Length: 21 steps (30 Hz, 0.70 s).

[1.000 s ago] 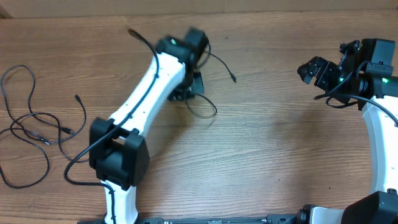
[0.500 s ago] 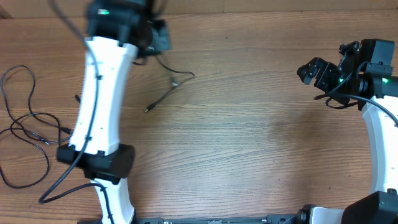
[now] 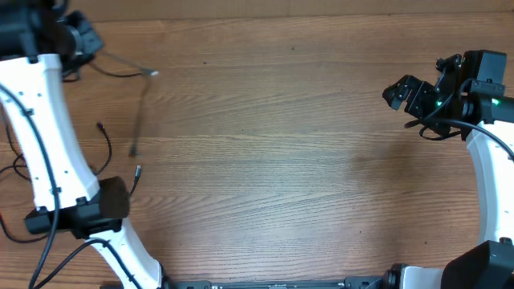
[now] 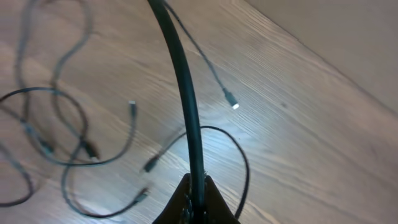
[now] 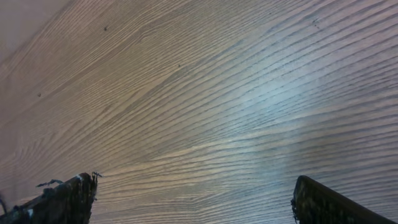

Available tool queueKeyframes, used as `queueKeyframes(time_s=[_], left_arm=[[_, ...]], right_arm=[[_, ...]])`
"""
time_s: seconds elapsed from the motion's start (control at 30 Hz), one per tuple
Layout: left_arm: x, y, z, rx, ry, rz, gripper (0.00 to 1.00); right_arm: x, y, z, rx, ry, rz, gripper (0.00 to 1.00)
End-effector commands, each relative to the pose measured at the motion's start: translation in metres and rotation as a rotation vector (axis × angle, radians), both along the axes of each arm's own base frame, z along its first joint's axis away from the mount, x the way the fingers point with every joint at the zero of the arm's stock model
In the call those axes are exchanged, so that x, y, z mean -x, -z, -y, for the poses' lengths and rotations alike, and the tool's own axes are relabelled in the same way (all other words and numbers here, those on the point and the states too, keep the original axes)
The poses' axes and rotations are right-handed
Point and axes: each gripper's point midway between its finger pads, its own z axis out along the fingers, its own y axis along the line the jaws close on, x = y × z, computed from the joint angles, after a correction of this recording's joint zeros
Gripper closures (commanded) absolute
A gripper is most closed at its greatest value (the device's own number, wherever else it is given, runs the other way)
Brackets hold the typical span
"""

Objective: Untangle cables
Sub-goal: 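Carry the cable left and drop it onto the left cable pile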

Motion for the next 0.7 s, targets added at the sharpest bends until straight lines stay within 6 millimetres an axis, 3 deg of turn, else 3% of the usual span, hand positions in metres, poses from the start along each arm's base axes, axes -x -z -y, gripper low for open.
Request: queueKeyframes(time_s=[0.0, 0.1, 0.33, 0.53, 0.67], left_arm=[[0.015, -0.011, -0.04, 0.008, -0.148, 0.04, 0.96], [0.03, -0.011, -0.078, 0.02, -0.268, 0.047, 0.96], [0.063, -0.012, -0.136, 0.023, -0.441, 0.055, 0.96], [0.091, -0.012, -0.174, -0.028, -0.564, 0.036, 0.96], [0.101, -0.012, -0.185, -0.049, -0.611, 0.027, 0.96]], right_arm=[[-0.004, -0.005, 0.004, 0.016, 0.003, 0.016, 0.0], [-0.004, -0.004, 0.004, 0.015, 0.003, 0.012, 0.0], [-0.004, -0.004, 0.004, 0.015, 0.003, 0.011, 0.0], [-0.003, -0.004, 0.004, 0.014, 0.003, 0.008, 0.0], [-0.003, -0.004, 0.004, 0.014, 0.003, 0.008, 0.0]])
